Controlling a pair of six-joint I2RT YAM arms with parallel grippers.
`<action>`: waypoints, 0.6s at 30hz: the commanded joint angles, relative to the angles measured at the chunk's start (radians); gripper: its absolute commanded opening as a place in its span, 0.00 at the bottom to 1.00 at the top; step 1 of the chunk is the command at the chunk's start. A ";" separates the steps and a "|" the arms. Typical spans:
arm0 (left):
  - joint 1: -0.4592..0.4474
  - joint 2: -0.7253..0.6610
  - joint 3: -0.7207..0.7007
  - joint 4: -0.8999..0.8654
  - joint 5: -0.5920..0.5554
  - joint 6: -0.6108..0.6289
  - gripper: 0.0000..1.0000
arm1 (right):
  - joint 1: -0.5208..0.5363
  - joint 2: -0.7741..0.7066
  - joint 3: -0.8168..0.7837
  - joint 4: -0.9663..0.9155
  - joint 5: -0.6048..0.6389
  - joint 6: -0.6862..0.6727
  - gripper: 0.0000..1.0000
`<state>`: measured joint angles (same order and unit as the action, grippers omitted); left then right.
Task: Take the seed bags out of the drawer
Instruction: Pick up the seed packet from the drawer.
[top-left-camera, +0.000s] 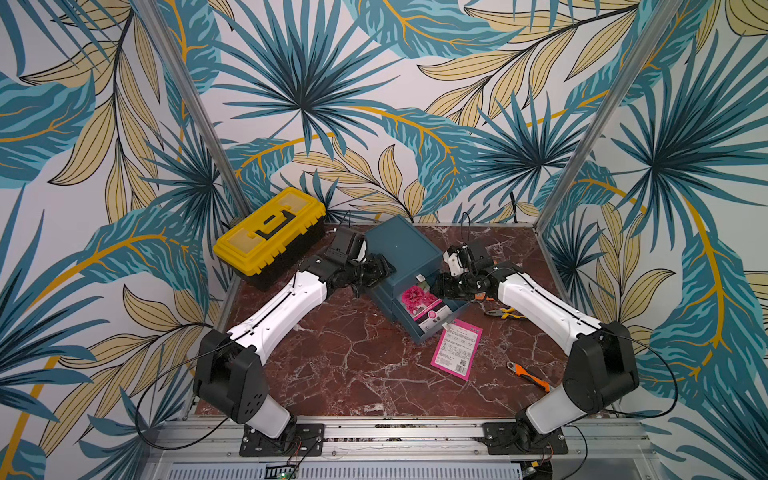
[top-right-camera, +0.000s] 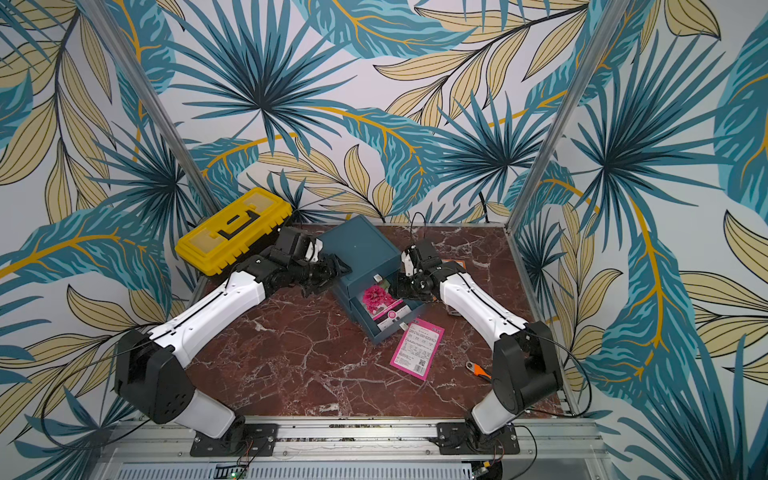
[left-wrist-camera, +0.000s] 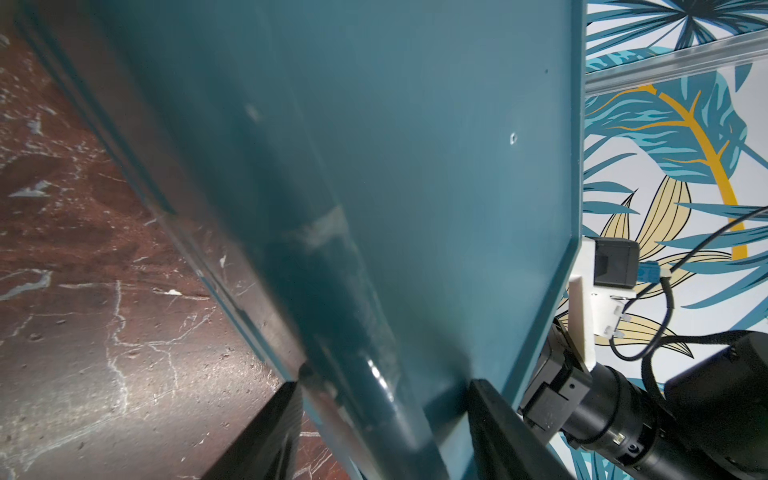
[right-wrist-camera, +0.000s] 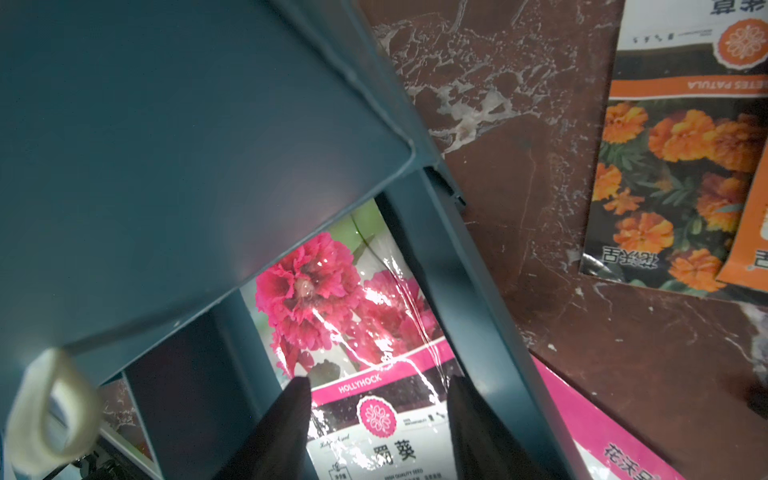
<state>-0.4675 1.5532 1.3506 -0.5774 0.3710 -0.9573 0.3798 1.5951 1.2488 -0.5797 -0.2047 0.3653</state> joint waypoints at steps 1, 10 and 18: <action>0.004 0.006 0.036 -0.082 -0.029 0.018 0.66 | 0.005 0.030 -0.021 0.061 0.020 -0.039 0.57; 0.010 0.007 0.051 -0.110 -0.034 0.030 0.66 | 0.011 0.078 -0.036 0.117 0.014 -0.010 0.56; 0.012 0.003 0.059 -0.124 -0.033 0.037 0.66 | 0.011 0.092 -0.056 0.150 0.034 0.020 0.56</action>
<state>-0.4614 1.5532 1.3777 -0.6338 0.3557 -0.9478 0.3843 1.6634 1.2152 -0.4492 -0.1902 0.3714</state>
